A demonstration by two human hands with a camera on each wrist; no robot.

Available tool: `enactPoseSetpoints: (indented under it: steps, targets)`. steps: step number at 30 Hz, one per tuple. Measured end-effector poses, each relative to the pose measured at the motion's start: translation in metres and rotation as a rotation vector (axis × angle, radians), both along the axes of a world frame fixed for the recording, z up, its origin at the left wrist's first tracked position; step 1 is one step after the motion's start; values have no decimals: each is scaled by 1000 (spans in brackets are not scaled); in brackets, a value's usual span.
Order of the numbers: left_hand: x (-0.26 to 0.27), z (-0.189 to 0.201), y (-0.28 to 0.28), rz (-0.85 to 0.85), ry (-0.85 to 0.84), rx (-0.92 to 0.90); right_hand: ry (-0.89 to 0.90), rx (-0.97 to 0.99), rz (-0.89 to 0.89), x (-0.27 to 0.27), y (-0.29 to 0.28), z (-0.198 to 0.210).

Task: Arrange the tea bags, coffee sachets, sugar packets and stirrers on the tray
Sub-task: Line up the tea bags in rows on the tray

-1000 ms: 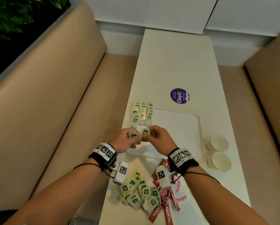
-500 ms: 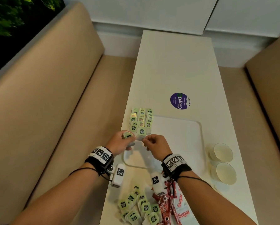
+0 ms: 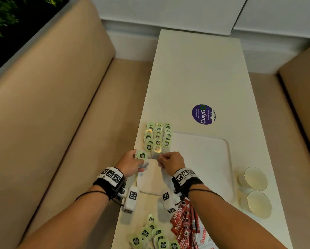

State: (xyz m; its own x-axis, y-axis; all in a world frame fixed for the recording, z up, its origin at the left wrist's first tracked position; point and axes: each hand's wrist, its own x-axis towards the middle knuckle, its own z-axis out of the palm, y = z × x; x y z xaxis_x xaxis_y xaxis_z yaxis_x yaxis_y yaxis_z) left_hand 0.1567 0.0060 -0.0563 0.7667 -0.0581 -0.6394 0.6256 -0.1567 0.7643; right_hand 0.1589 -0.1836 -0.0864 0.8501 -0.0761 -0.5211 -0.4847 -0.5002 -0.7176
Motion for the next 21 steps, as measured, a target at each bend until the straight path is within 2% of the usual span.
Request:
enactPoseSetpoints:
  steps: [8, 17, 21]
  targets:
    - [7, -4, -4, 6, -20, 29, 3, -32, -9, 3, 1, -2]
    - [7, -3, -4, -12, -35, 1, -2, 82, -65, 2, -2, 0]
    - [8, -6, -2, -46, -63, 47, 0, 92, -72, 2, -3, 1]
